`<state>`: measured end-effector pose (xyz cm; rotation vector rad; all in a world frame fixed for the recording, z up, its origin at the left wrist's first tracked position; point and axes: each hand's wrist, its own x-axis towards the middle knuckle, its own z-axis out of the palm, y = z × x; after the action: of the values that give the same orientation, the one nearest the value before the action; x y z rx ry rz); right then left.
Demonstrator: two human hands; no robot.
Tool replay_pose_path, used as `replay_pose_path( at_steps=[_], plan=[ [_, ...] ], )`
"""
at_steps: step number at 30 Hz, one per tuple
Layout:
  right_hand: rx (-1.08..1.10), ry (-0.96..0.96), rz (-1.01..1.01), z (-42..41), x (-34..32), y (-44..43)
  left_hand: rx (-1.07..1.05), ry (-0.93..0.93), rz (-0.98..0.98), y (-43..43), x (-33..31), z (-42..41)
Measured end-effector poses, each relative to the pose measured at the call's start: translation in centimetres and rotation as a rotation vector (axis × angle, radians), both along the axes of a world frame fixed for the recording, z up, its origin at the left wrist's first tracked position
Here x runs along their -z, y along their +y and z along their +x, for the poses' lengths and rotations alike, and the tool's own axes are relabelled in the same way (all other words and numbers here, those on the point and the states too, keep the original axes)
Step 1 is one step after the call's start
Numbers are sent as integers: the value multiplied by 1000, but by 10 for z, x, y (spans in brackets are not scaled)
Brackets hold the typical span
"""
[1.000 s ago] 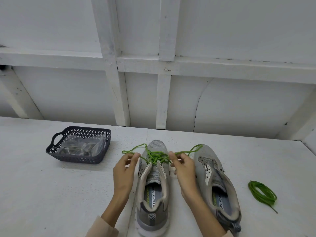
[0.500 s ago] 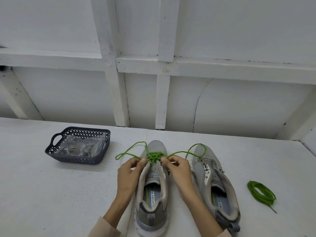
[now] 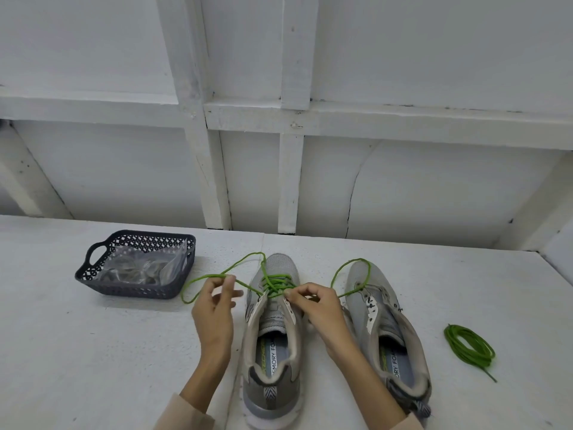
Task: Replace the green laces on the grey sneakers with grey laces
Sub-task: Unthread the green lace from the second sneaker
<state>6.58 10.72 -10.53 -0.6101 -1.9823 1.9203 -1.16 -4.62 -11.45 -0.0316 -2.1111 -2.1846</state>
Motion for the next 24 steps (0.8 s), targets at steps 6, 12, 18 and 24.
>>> replay_pose_path(
  at_steps=[6, 12, 18, 24],
  plan=[
    [6, -12, 20, -1, 0, 0, 296, -16, -195, 0, 9, 4],
    [-17, -11, 14, 0, 2, 2, 61, -30, -59, 1, 5, 3],
    [6, -31, 28, -4, 4, 2, 345, -95, -181, 2, 10, 2],
    [34, -53, 170, -14, 7, 8, 173, -84, 51, 5, -1, -3]
  ],
)
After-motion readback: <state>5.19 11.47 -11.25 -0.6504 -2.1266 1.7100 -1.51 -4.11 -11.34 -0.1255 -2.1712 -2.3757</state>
